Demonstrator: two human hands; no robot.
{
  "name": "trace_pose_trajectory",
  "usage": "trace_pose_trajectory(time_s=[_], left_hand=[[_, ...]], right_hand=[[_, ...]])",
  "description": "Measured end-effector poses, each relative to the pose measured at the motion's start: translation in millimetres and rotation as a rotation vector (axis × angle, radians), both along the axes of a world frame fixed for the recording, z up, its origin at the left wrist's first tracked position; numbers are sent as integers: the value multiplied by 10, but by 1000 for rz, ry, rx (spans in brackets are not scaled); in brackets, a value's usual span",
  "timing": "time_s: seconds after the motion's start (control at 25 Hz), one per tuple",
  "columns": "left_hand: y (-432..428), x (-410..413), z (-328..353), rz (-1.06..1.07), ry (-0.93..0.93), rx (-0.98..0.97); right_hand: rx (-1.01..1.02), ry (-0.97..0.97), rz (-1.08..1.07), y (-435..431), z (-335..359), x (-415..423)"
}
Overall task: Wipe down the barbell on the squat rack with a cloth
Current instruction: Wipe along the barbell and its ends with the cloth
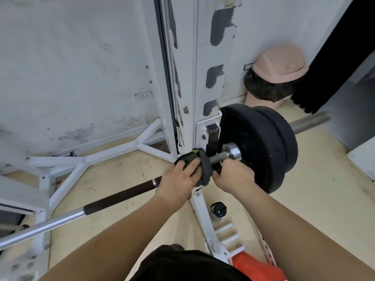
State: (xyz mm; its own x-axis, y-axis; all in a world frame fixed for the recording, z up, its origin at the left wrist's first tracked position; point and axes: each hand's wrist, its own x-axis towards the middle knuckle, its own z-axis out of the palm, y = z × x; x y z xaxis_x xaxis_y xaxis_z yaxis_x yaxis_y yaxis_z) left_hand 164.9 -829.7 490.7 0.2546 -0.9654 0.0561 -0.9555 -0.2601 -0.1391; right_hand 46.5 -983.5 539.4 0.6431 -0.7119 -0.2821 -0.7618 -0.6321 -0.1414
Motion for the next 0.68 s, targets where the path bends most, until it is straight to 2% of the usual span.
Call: trace_pose_trajectory(time_s=[0.24, 0.44, 0.52, 0.68], left_hand=[[463, 158, 73, 120, 26, 24], [-437, -213, 210, 99, 109, -78], [-538, -215, 132, 111, 151, -97], [210, -9, 58, 168, 144, -141]], right_hand=[[-35, -33, 76, -43, -32, -24], [-1, -29, 112, -99, -23, -10], [-21, -35, 121, -99, -24, -19], [-49, -25, 141, -108, -13, -31]])
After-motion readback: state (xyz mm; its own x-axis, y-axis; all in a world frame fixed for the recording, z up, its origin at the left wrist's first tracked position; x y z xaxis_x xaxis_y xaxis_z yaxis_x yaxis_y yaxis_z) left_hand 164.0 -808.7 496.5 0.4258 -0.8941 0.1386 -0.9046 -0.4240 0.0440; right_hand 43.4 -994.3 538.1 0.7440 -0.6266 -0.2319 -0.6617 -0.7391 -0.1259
